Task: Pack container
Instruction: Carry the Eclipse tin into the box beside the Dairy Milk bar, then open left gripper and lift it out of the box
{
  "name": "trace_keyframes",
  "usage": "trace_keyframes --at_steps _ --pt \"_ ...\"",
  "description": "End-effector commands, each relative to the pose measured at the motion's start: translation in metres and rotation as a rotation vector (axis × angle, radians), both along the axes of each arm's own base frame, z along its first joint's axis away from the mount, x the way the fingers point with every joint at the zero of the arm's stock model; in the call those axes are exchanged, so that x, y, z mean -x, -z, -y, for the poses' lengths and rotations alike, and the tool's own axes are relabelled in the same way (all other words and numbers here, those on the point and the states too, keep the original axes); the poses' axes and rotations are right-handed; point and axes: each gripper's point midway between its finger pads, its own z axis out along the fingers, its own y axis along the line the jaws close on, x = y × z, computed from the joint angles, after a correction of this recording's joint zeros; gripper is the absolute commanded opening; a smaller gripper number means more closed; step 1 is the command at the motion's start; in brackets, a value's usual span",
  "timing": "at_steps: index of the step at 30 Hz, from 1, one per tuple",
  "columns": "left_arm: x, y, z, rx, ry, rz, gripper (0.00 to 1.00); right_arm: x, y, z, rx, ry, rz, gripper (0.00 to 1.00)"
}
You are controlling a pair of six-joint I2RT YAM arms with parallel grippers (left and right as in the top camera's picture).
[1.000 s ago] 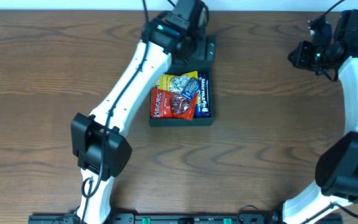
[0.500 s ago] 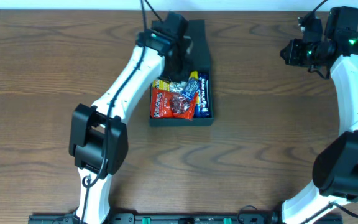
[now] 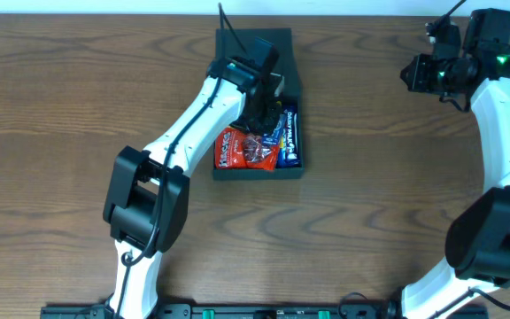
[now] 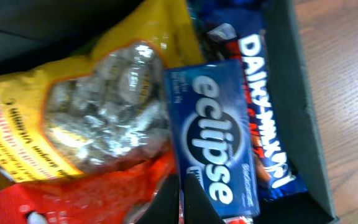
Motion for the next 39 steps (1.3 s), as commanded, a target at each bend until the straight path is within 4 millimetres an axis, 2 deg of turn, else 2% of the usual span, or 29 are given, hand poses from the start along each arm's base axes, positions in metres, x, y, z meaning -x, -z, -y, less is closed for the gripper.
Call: trace_keyframes --at_steps 1,3,11,14,16,18,20,22,24,26,29,31,32,35,37,39 --pt "0.013 0.001 0.012 0.003 0.072 -0.007 0.06 -0.002 0.0 -0.001 0.007 -0.012 0.007 0.15" --pt "0.016 0.002 0.016 -0.004 0.092 0.001 0.06 -0.002 0.0 -0.001 0.007 -0.012 0.007 0.15" --pt "0.01 0.003 0.008 -0.05 0.078 0.027 0.06 -0.002 0.0 -0.001 0.007 -0.012 0.006 0.15" --pt "0.0 -0.009 0.003 -0.064 0.061 0.069 0.06 -0.002 0.0 -0.001 0.007 -0.012 0.007 0.15" --pt "-0.018 -0.031 -0.004 -0.081 0.032 0.146 0.06 -0.002 0.0 -0.001 0.006 -0.012 0.007 0.13" --pt "-0.04 -0.056 -0.013 -0.091 -0.012 0.233 0.06 -0.003 0.0 -0.001 0.007 -0.013 0.009 0.01" --pt "-0.066 -0.081 -0.028 -0.055 -0.091 0.295 0.06 -0.005 0.002 -0.003 0.007 -0.018 0.012 0.02" --pt "-0.086 -0.094 -0.051 -0.003 -0.199 0.306 0.06 -0.007 0.008 -0.009 -0.003 -0.033 0.006 0.02" --pt "-0.101 -0.098 -0.076 0.058 -0.28 0.288 0.06 -0.009 0.014 -0.026 -0.056 -0.092 0.007 0.01" --pt "-0.111 -0.097 -0.104 0.11 -0.365 0.257 0.06 -0.01 0.022 -0.05 -0.138 -0.166 0.005 0.02" --pt "-0.126 -0.084 -0.16 0.127 -0.526 0.208 0.06 -0.014 0.046 -0.091 -0.25 -0.264 -0.028 0.01" --pt "-0.131 -0.074 -0.182 0.158 -0.586 0.17 0.06 -0.016 0.065 -0.118 -0.301 -0.299 -0.066 0.02" --pt "-0.134 -0.067 -0.186 0.208 -0.594 0.14 0.06 -0.018 0.078 -0.134 -0.316 -0.308 -0.091 0.01" --pt "-0.142 -0.049 -0.184 0.306 -0.604 0.073 0.06 -0.022 0.098 -0.162 -0.341 -0.32 -0.118 0.01" --pt "-0.145 -0.024 -0.182 0.314 -0.628 0.022 0.06 -0.024 0.106 -0.178 -0.352 -0.331 -0.12 0.01" --pt "-0.145 -0.001 -0.17 0.347 -0.608 -0.033 0.06 -0.027 0.112 -0.189 -0.361 -0.334 -0.119 0.01"
